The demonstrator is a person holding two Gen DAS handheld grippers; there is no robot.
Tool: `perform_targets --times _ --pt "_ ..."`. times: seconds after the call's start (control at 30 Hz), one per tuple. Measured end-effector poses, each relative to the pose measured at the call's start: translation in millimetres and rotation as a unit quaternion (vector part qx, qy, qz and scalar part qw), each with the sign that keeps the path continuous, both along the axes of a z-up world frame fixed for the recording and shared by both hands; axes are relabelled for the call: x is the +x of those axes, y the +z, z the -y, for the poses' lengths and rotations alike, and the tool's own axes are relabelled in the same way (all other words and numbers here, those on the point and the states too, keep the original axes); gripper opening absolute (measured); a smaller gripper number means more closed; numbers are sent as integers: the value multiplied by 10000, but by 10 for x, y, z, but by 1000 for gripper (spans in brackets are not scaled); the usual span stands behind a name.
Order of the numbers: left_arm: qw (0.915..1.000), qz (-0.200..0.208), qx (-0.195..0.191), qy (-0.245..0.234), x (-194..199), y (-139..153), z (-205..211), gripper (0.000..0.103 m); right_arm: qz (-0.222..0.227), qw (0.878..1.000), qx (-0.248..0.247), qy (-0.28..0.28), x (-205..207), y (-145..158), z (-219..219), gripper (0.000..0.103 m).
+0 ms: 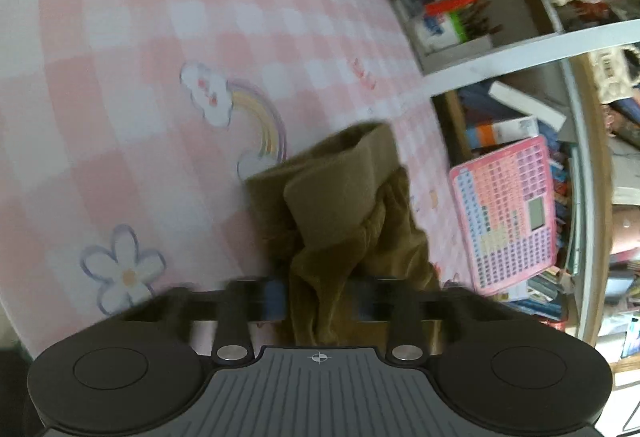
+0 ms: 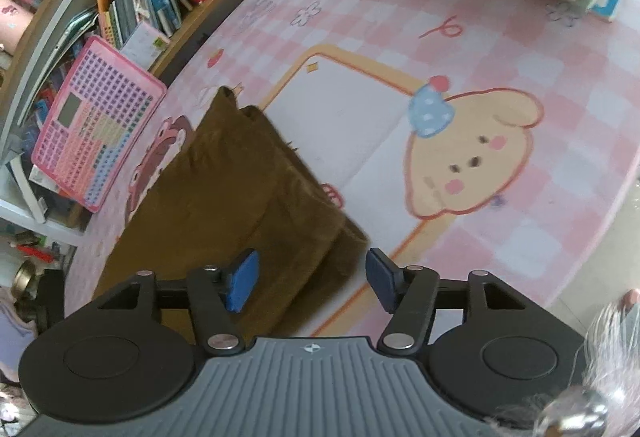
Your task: Fold clothes
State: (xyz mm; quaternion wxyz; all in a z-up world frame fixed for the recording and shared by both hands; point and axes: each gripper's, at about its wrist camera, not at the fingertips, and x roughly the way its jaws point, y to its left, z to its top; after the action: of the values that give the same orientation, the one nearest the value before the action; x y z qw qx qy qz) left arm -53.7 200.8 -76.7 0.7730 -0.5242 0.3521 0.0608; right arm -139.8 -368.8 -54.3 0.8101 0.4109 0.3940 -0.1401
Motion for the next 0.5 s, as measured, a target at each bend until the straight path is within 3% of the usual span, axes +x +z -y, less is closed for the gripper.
perform_targets --times 0.03,0.07,0.17,0.23,0.33,0.43,0.5 --pt "9997 159 141 -109 8 78 40 12 -10 10000 -48 54 50 -4 -22 32" --pt "9989 319 281 -218 16 156 80 11 -16 9999 -97 128 108 -12 -40 14" --pt "9927 804 708 -546 39 395 199 8 66 9989 -261 374 280 5 -100 9" --pt "9839 1269 1043 -698 -8 648 214 8 563 9961 -339 587 353 175 -138 9" --pt "9865 1200 1003 -483 -49 600 5 8 1146 9896 -278 825 367 394 -165 9" --pt "9963 457 655 -322 -48 221 -161 9 707 9919 -432 967 373 223 -215 8" --pt "9978 251 544 -276 -78 65 -150 9 331 9937 -502 947 385 59 -246 9"
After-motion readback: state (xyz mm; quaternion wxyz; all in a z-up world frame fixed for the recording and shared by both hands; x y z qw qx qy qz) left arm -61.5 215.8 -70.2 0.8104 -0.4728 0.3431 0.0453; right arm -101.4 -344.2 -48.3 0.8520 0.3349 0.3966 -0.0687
